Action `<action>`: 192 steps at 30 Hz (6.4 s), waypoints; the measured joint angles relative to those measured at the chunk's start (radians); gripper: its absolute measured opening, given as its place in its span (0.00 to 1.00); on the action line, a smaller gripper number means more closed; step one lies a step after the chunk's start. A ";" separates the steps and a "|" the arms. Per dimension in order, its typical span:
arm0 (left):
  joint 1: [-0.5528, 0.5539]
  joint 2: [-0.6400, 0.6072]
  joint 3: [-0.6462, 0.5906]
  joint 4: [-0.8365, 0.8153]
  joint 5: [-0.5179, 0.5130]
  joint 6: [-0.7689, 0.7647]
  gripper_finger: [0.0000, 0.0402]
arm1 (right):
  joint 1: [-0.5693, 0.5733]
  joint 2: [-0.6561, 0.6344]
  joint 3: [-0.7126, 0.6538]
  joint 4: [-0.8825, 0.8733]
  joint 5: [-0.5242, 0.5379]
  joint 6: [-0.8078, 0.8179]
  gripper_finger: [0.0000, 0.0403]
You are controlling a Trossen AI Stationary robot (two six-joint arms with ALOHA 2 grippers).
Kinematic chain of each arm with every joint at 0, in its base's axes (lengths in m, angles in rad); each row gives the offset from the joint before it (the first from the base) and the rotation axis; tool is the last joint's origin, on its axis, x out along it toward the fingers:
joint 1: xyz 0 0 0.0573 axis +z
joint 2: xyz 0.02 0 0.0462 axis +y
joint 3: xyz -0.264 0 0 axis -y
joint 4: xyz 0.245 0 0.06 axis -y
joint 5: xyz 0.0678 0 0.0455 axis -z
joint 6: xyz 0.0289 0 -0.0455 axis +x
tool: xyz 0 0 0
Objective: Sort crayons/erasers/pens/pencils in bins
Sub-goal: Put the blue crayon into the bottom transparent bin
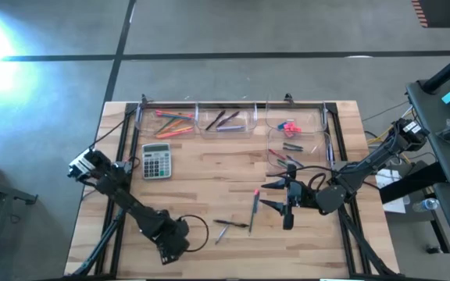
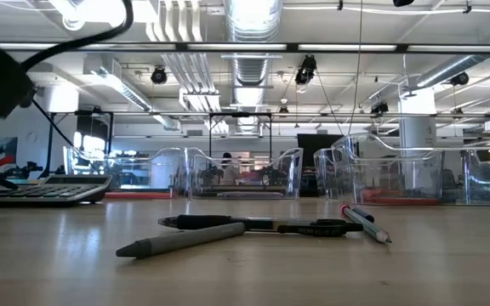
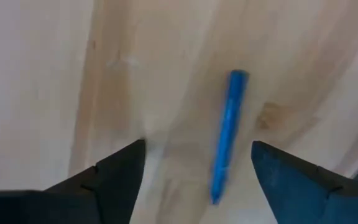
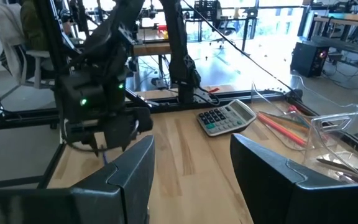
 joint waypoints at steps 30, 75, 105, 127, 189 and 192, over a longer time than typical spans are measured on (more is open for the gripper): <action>-0.159 0.018 0.094 -0.010 -0.134 -0.133 0.70 | 0.000 0.000 0.000 0.000 0.000 -0.007 0.50; -0.151 0.182 0.170 -0.125 -0.190 -0.048 0.21 | 0.000 0.000 0.000 0.008 0.000 -0.007 0.50; 0.019 -0.040 0.170 -0.142 -0.448 0.080 0.00 | 0.002 0.000 0.000 0.015 0.000 -0.055 0.50; 0.349 -0.106 0.167 0.607 -0.538 0.805 0.00 | 0.011 -0.015 0.000 -0.139 0.001 0.011 0.50; 0.370 -0.113 0.157 0.918 -0.621 0.966 0.00 | -0.193 0.145 -0.197 0.636 -0.385 -0.135 0.05; 0.370 -0.113 0.157 0.917 -0.622 0.967 0.01 | -0.193 0.143 -0.197 0.630 -0.385 -0.133 0.05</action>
